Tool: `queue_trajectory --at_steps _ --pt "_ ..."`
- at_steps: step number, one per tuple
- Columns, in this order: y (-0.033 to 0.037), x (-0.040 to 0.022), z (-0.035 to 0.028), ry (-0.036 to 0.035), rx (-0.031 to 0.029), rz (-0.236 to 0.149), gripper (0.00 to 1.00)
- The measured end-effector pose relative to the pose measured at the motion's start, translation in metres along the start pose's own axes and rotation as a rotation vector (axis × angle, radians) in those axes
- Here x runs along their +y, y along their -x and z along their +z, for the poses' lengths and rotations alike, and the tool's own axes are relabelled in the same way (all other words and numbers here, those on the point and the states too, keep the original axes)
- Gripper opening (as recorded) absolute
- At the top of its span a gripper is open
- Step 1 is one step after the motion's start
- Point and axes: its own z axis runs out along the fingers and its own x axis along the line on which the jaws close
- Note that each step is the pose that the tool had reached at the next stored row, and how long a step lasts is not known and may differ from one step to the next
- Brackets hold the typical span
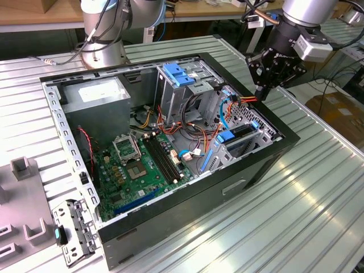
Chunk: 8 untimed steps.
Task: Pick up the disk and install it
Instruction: 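Insert the first disk wire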
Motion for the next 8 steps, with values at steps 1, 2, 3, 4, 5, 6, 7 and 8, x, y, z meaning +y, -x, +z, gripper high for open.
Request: queue_trajectory --at_steps 1,2,3,4,5,6,7,8 --pt "0.0003 0.0002 0.0000 0.0000 0.0000 0.000 0.16" --pt "0.0006 0.0004 -0.0001 0.0001 0.0000 0.000 0.16" --pt "0.0011 0.0006 0.0000 0.0000 0.0000 0.001 0.16" --pt "0.0013 0.0007 0.0000 0.0002 0.0001 0.005 0.16" --pt "0.0016 0.0009 0.0000 0.0006 0.0001 0.014 0.16" --pt "0.0020 0.0011 -0.0001 0.0010 0.0002 0.018 0.16" --pt "0.0028 0.0015 -0.0001 0.0012 0.0003 0.020 0.16" --pt "0.0033 0.0018 -0.0002 0.0012 0.0003 0.021 0.16"
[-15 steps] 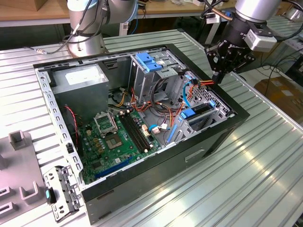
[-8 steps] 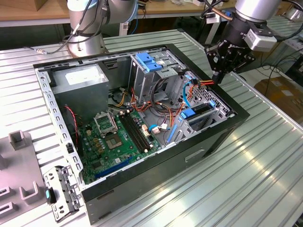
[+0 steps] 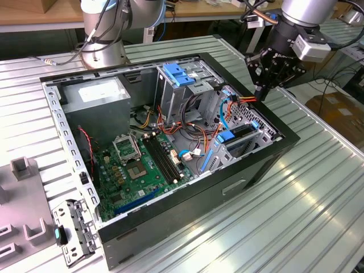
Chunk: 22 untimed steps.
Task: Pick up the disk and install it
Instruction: 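Insert the first disk wire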
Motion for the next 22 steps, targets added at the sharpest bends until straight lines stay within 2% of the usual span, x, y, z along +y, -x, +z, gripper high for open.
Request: queue_trajectory --at_steps 14,18,22 --pt "0.0013 0.0008 -0.0001 0.0001 0.0000 0.002 0.16" --pt "0.0023 0.0014 -0.0002 0.0014 0.0004 0.024 0.16" --pt "0.0023 0.0014 -0.0001 0.0015 0.0004 0.026 0.16"
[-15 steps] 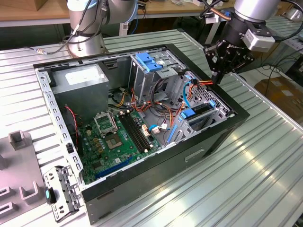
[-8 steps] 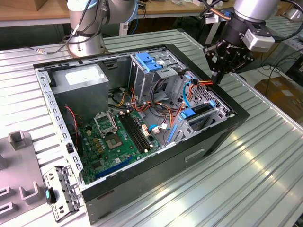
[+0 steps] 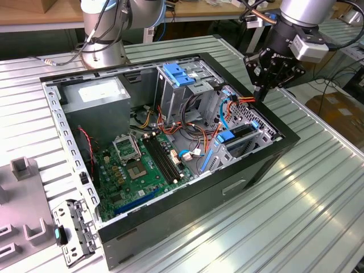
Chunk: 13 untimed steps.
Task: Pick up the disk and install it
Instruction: 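Insert the first disk wire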
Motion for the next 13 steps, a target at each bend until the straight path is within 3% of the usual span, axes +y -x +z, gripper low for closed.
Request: queue_trajectory --at_steps 13 --pt "0.0010 0.0006 -0.0001 0.0003 0.0001 0.004 0.16"
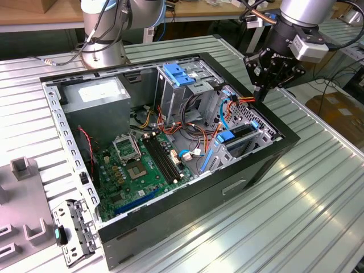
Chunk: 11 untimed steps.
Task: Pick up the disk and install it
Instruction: 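Insert the first disk wire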
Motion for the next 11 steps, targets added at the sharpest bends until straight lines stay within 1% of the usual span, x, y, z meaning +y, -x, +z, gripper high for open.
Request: queue_trajectory --at_steps 11 --pt "0.0011 0.0008 -0.0001 0.0015 0.0003 0.026 0.16"
